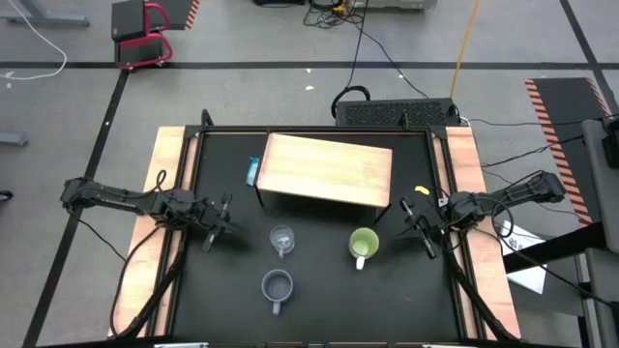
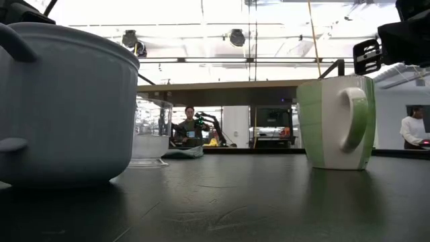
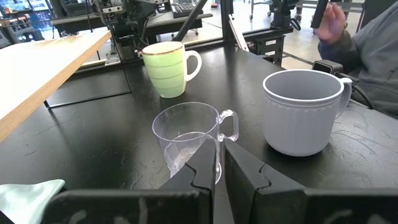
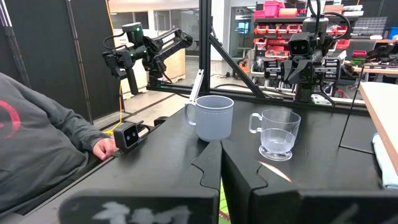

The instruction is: Stack small to large cups/mugs on shelf

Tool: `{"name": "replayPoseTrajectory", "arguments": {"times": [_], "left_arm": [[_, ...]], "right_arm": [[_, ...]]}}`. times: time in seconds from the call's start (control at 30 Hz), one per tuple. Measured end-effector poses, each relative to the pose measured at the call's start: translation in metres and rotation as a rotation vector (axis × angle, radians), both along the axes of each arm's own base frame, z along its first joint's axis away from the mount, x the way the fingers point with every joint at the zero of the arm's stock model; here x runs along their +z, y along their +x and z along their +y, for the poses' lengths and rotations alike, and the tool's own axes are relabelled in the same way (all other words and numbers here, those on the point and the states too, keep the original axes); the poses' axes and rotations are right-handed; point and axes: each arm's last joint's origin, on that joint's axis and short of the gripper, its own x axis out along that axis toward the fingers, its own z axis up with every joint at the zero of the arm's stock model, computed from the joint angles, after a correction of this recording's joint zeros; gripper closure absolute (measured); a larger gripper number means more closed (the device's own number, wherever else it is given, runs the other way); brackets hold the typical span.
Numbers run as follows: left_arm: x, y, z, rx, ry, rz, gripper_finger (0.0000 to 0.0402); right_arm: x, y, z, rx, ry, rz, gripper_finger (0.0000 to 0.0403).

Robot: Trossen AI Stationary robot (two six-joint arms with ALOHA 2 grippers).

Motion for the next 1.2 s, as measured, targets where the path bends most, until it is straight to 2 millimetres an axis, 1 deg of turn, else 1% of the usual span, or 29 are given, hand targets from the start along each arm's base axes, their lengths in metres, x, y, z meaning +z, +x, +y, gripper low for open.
{"name": "replayPoseTrajectory", "arguments": {"times": [0.43,0.83,1.0,1.2], "left_arm": [[0.0001,0.0,0.0,0.0,0.0,0.0,0.0369],[0.0001,0.0,0.0,0.0,0.0,-0.001,0.0369],[0.0001,0.0,0.0,0.0,0.0,-0.001,0.0369],[0.0001,0.0,0.0,0.0,0.0,0.0,0.0369]], "right_arm": [[0.0001,0.0,0.0,0.0,0.0,0.0,0.0403],[0.0041,0.0,-0.0001,0.0,0.031,-0.033,0.0403],[0.0044,-0.0001,0.0,-0.001,-0.021,-0.059,0.0403],[0.0045,0.0001,-0.0004,-0.016,-0.037,-0.066,0.0403]]}}
